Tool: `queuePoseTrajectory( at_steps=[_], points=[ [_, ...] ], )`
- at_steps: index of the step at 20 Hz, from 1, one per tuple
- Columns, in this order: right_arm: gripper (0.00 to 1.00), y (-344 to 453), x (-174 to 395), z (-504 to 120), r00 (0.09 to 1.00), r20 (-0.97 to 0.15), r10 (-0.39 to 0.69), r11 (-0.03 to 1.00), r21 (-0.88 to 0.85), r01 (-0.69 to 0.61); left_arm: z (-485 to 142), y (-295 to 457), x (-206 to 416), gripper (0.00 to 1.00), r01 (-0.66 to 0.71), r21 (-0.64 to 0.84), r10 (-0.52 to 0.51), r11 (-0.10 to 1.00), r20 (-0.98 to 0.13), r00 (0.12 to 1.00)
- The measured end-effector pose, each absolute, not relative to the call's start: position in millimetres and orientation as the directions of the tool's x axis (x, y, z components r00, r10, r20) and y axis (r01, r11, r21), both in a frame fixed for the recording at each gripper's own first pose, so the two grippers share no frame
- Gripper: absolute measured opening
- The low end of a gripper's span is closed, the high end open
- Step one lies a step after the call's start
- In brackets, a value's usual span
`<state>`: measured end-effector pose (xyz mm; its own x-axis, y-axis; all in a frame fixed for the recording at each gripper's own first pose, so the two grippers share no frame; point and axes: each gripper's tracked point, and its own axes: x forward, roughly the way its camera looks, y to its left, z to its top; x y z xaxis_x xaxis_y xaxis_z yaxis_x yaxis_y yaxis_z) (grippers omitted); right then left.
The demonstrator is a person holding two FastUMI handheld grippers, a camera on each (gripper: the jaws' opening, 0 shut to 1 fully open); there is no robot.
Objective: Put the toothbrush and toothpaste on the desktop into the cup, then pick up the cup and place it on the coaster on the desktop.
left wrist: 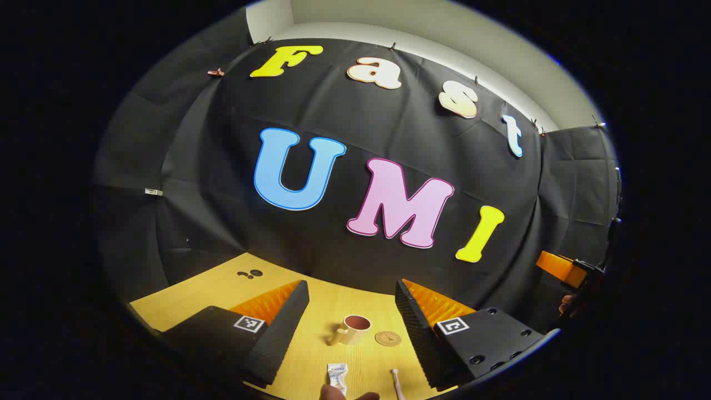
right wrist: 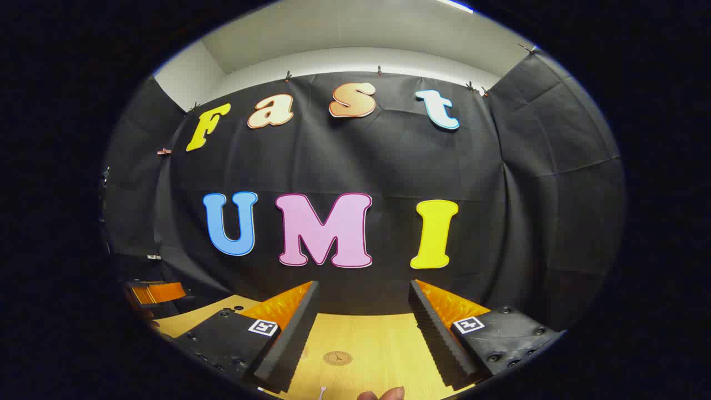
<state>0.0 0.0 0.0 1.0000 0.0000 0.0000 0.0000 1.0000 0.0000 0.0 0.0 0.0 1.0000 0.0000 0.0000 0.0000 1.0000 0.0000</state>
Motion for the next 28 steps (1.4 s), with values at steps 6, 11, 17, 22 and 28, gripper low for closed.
queuePoseTrajectory(
  at_steps=[6,11,17,22,28],
  points=[
    [0.98,1.1,-2.9,-2.2,1.000,-0.012,-0.002,1.000,0.009,0.002,-3.5,-1.4,-1.0,0.96,0.001,0.006,-0.001,1.000,-0.008,1.000],
    [0.98,3.3,-4.1,-3.3,1.000,-0.020,-0.002,1.000,0.012,0.002,-5.6,-2.3,-2.3,0.96,0.004,0.015,-0.004,1.000,-0.018,1.000],
    [0.98,3.0,-6.3,-11.4,0.999,-0.041,-0.005,1.000,0.017,0.006,-19.1,-0.1,-0.2,0.96,-0.004,0.029,0.006,1.000,-0.058,0.998],
    [0.98,0.0,-8.2,-26.0,0.996,-0.084,-0.010,1.000,0.019,0.012,-72.1,6.6,7.3,0.96,-0.019,0.072,0.037,0.997,-0.259,0.965],
    [0.98,-7.2,-14.9,-43.8,0.991,-0.134,-0.013,1.000,0.026,0.017,-171.2,2.7,-5.2,0.94,0.008,0.013,0.002,1.000,-0.612,0.791]
  ],
)
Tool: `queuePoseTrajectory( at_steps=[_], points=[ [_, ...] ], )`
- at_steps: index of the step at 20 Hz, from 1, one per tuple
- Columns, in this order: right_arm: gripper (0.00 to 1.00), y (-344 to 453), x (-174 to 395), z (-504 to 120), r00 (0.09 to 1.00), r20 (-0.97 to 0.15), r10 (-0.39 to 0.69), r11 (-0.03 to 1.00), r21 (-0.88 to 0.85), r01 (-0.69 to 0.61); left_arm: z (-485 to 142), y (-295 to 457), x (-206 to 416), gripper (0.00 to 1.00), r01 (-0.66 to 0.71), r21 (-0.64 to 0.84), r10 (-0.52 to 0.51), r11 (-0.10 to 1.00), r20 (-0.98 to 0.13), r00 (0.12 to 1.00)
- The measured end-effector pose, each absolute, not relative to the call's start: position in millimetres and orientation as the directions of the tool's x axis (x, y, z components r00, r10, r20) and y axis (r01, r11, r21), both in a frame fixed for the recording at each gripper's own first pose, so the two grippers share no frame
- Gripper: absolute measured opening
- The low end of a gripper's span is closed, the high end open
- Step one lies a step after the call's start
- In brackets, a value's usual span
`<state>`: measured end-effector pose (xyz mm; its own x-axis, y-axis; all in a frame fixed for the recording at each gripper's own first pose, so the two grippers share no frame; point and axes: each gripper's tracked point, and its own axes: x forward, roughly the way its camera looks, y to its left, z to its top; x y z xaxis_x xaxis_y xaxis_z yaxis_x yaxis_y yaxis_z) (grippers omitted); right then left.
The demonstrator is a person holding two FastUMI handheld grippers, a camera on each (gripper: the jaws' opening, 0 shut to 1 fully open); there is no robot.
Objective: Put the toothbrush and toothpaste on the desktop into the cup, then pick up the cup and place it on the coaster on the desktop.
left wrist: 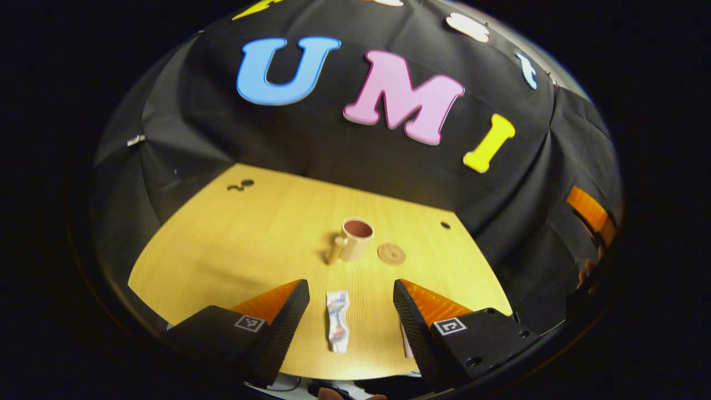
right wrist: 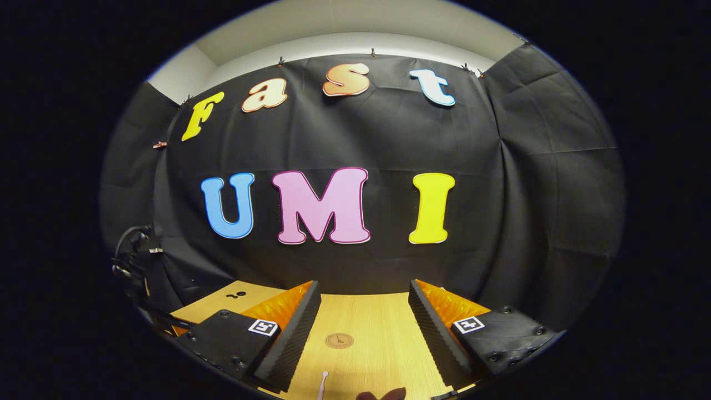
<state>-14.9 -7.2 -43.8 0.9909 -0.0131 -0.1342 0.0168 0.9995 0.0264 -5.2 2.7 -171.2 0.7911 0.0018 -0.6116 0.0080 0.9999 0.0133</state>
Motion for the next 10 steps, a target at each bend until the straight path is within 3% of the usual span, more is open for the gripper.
queuePoseTrajectory(
  at_steps=[5,6,7,10],
  points=[
    [0.98,-20.3,-22.8,-55.9,0.984,-0.176,-0.033,0.999,0.023,0.037,-258.0,12.4,-22.4,0.87,0.006,0.014,0.008,1.000,-0.831,0.556],
    [0.98,-23.4,-25.1,-57.2,0.983,-0.180,-0.040,0.999,0.023,0.045,-273.9,15.1,-23.8,0.94,0.002,0.013,0.010,1.000,-0.857,0.515],
    [0.98,-26.8,-26.9,-58.4,0.982,-0.183,-0.046,0.998,0.023,0.051,-286.2,16.6,-21.2,0.83,0.000,0.008,0.007,1.000,-0.873,0.488],
    [0.98,-39.8,-32.7,-65.0,0.976,-0.203,-0.075,0.997,0.011,0.079,-313.9,21.6,-7.6,0.80,-0.007,0.000,0.003,1.000,-0.900,0.435]
  ],
)
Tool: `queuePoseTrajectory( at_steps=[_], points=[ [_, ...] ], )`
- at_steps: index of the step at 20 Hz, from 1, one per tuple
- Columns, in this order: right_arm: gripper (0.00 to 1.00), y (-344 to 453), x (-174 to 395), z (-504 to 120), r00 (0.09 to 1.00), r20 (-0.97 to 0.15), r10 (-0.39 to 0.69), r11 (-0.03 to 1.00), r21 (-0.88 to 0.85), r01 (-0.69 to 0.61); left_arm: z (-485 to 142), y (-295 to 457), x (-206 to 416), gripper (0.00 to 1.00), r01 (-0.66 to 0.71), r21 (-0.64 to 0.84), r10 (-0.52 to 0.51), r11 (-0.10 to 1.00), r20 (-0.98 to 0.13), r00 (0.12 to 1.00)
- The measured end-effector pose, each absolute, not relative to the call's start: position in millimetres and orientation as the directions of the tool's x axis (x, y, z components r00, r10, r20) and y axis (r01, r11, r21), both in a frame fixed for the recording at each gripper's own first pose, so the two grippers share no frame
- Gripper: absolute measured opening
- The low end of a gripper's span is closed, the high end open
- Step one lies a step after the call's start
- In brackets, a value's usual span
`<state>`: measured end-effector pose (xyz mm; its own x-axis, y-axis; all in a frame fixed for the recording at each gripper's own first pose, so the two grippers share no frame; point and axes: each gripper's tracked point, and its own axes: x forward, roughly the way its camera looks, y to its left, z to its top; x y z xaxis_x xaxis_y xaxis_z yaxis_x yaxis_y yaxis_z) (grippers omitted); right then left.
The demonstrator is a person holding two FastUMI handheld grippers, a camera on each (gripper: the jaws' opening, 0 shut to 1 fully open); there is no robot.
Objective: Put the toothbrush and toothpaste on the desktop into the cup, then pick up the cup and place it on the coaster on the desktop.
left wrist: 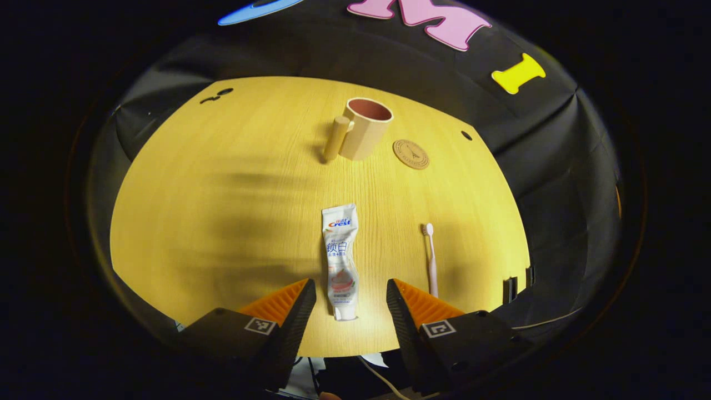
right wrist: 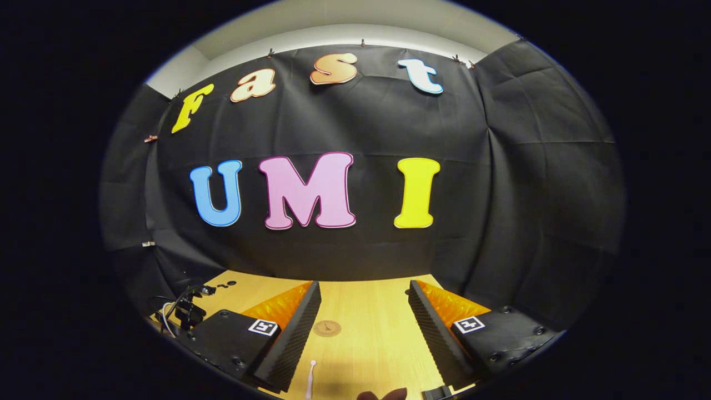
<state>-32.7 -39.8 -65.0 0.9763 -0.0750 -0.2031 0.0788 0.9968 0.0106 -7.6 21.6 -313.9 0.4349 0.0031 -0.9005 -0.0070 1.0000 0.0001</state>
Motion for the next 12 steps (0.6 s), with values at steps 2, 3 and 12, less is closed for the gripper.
queuePoseTrajectory(
  at_steps=[2,3,12],
  points=[
    [0.98,-49.0,-34.9,-66.0,0.972,-0.212,-0.099,0.995,0.004,0.102,-328.2,24.8,3.8,0.79,-0.011,0.005,0.009,1.000,-0.913,0.408],
    [0.98,-54.9,-37.9,-67.6,0.970,-0.216,-0.111,0.993,0.002,0.114,-333.6,26.9,10.6,0.78,-0.013,0.010,0.015,1.000,-0.918,0.397],
    [0.98,-82.4,-38.2,-76.7,0.956,-0.242,-0.165,0.986,-0.007,0.168,-366.2,37.1,36.6,0.67,-0.019,0.033,0.038,0.999,-0.951,0.308]
  ],
)
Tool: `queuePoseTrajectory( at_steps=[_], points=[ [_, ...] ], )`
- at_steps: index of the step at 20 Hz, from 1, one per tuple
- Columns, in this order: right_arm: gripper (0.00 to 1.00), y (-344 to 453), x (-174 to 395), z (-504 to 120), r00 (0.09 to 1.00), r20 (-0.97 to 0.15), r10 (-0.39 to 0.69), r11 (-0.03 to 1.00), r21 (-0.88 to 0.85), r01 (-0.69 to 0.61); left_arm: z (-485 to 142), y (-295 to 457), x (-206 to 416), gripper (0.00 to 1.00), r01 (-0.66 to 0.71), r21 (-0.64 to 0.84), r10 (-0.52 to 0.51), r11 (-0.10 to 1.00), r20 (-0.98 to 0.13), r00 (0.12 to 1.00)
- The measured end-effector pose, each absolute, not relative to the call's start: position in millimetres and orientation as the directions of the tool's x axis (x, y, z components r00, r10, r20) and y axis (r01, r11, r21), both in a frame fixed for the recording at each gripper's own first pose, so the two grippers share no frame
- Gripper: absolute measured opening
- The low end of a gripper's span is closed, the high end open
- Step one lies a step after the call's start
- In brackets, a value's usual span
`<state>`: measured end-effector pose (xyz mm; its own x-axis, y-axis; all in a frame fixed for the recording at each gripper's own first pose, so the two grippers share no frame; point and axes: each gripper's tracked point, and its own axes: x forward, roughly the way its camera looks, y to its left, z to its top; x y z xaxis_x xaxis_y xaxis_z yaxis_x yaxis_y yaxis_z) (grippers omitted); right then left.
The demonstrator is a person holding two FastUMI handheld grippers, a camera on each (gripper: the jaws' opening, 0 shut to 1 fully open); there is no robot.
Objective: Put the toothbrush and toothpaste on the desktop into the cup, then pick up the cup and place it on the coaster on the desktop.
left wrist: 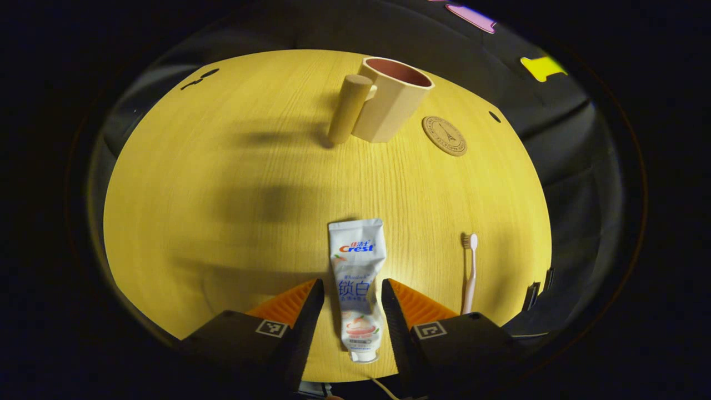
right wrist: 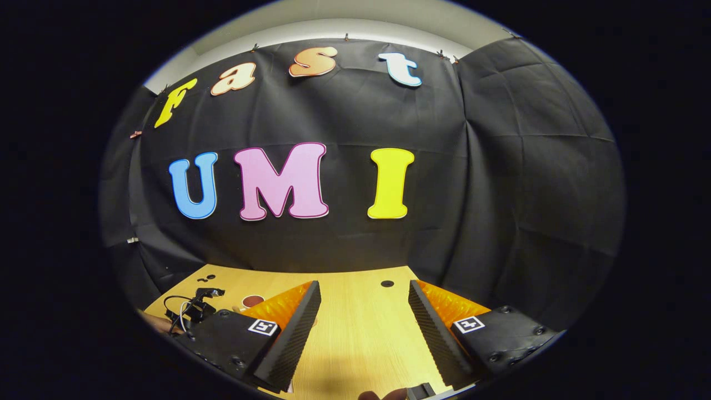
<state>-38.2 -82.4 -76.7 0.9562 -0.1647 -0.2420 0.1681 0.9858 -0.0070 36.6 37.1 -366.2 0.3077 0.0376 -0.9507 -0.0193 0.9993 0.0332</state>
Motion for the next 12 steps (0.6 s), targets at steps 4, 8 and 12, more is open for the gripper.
queuePoseTrajectory(
  at_steps=[4,8,12],
  points=[
    [0.97,-74.8,-26.8,-86.5,0.955,-0.264,-0.136,0.989,0.022,0.147,-374.6,29.2,30.6,0.40,-0.012,0.020,0.022,1.000,-0.967,0.254],
    [0.98,-57.2,-18.7,-109.1,0.943,-0.322,-0.087,0.994,0.035,0.104,-376.5,22.6,27.8,0.30,0.016,0.023,0.018,1.000,-0.971,0.240],
    [0.98,-27.2,-25.3,-161.4,0.878,-0.478,-0.019,0.995,0.076,0.063,-379.4,23.3,28.0,0.30,0.090,0.107,0.087,0.990,-0.975,0.203]
  ],
)
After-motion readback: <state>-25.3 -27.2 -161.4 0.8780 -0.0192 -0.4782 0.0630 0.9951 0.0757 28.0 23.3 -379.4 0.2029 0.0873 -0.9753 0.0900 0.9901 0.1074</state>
